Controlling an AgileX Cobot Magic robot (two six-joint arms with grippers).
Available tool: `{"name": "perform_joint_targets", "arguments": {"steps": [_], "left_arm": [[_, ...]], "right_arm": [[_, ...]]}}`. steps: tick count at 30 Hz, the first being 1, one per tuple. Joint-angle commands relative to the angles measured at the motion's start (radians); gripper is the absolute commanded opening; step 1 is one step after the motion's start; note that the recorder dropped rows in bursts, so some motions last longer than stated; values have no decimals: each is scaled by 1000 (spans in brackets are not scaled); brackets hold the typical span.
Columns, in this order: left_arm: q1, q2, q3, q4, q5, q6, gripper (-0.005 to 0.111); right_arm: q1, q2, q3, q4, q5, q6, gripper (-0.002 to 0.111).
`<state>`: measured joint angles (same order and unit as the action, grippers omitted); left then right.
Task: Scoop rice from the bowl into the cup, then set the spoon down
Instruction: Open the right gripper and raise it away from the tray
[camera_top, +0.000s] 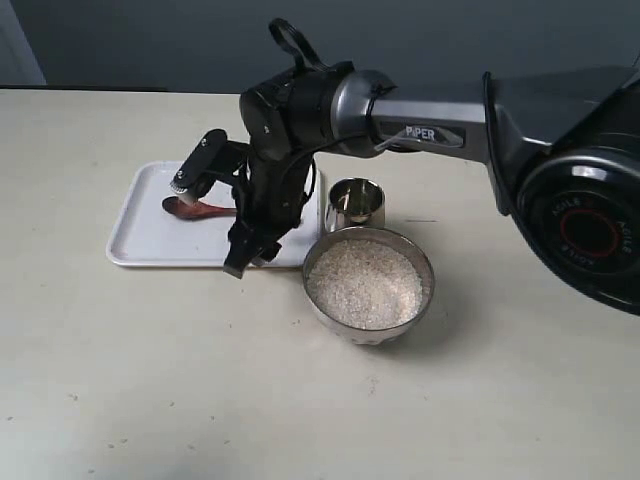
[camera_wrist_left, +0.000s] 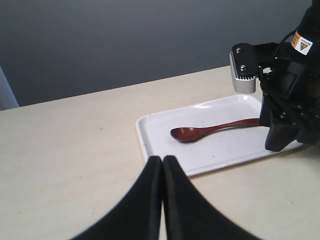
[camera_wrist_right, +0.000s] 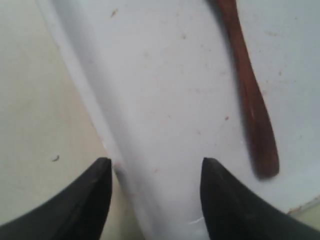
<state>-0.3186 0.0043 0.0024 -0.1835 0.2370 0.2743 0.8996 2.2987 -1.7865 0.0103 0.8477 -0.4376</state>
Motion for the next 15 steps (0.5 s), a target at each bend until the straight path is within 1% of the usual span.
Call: {"name": "perform_joint_targets", "arguments": {"steps": [1, 4, 7, 8, 9, 10, 11, 12, 13, 15], "left_arm": [[-3, -4, -2, 3, 2, -3, 1], [-3, -4, -2, 3, 2, -3, 1], [-3, -4, -2, 1, 2, -3, 1], [-3, -4, -2, 1, 2, -3, 1], [-3, -4, -2, 1, 2, -3, 1], [-3, -4, -2, 1, 2, -3, 1], [-3, -4, -2, 1, 2, -3, 1], [-3, -4, -2, 1, 2, -3, 1], [-3, -4, -2, 1, 2, -3, 1], [-3, -4, -2, 1, 2, -3, 1]], "right_arm": [[-3, -41, -38, -10, 23, 21, 52], [-3, -95, -72, -10, 21, 26, 51], [-3, -160, -106, -50, 86, 38, 31], [-3, -193, -122, -112, 164, 57, 14], [-3, -208, -128, -146, 201, 75, 6], [-4, -232, -132, -212, 254, 108, 0], [-5, -269, -132, -302, 316, 169, 0], [-5, -291, -132, -344, 365, 202, 0], [-5, -332, -132, -401, 373, 233, 0], [-5, -406, -130, -436, 373, 260, 0]]}}
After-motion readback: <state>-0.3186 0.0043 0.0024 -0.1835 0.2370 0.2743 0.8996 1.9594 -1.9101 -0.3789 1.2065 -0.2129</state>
